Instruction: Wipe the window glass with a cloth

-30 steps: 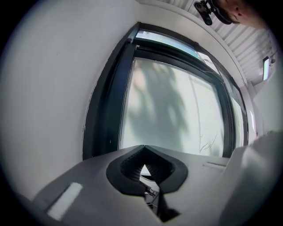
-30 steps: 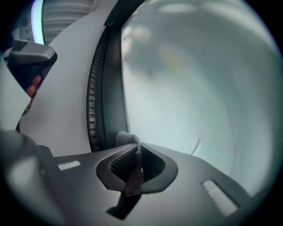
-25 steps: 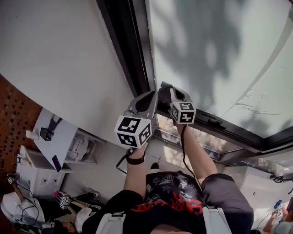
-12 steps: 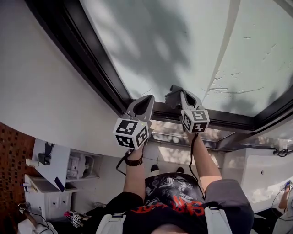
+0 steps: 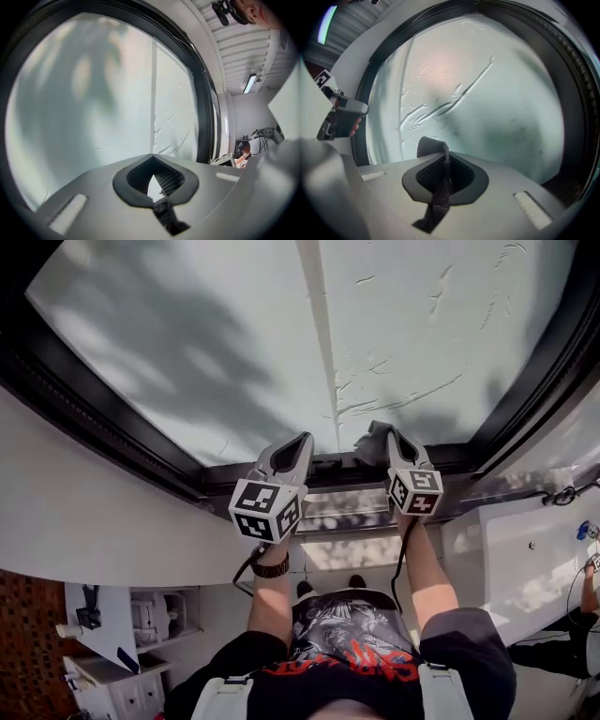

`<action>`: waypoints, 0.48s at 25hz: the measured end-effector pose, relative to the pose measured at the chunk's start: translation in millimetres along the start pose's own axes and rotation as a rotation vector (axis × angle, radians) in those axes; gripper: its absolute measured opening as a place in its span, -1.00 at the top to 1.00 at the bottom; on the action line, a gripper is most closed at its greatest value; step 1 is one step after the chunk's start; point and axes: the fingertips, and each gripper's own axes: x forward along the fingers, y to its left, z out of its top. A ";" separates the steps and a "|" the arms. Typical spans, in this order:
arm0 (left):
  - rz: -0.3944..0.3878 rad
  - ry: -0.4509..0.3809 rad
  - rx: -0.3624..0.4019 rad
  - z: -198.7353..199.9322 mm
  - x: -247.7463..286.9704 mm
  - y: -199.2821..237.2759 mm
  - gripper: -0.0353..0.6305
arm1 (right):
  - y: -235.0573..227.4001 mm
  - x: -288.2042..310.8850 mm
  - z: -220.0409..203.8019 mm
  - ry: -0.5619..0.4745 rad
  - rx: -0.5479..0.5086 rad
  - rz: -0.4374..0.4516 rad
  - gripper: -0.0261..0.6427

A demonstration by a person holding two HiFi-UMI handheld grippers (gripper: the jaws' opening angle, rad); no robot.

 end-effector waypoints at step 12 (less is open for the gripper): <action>-0.153 0.024 0.026 2.7 57.2 -79.5 0.89 | -204.7 -70.5 -8.5 0.093 -0.142 -0.301 0.87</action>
